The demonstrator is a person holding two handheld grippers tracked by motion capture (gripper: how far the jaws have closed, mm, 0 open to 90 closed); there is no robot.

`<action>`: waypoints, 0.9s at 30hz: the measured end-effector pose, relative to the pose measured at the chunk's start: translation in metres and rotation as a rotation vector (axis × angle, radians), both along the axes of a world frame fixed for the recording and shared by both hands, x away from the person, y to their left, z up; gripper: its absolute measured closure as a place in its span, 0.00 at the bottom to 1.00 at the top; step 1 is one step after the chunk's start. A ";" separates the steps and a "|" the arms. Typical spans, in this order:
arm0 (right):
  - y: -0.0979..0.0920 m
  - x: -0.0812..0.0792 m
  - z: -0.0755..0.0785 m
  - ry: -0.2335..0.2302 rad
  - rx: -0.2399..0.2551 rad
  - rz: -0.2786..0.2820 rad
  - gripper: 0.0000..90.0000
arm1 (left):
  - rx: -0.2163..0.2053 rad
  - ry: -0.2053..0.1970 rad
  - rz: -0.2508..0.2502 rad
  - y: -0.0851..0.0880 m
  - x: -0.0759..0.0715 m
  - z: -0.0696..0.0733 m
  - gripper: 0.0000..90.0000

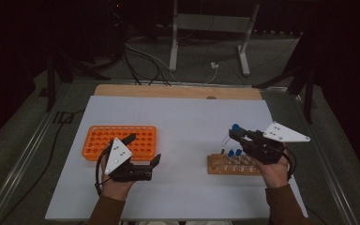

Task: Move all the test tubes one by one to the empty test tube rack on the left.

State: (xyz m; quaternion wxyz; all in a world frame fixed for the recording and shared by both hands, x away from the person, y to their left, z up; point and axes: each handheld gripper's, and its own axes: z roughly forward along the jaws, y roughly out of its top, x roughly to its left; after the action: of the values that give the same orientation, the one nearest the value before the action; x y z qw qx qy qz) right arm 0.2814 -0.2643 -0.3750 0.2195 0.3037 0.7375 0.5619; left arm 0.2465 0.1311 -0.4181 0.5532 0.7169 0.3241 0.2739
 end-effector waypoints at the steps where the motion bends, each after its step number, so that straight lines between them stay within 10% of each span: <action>1: 0.004 0.001 -0.001 0.003 0.001 0.008 0.84 | 0.002 0.000 -0.019 -0.008 0.003 0.001 0.01; 16: 0.061 0.004 -0.011 0.042 -0.019 0.111 0.84 | 0.015 0.060 -0.122 -0.055 0.015 -0.002 0.12; 27: 0.091 0.002 -0.017 0.061 -0.026 0.173 0.84 | 0.075 0.076 -0.182 -0.083 0.017 -0.005 0.52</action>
State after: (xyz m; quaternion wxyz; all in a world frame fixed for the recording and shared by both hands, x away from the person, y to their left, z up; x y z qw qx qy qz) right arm 0.2830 -0.1737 -0.3925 0.1514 0.2528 0.7745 0.5597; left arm 0.2635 0.0484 -0.4228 0.5359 0.7734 0.2677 0.2072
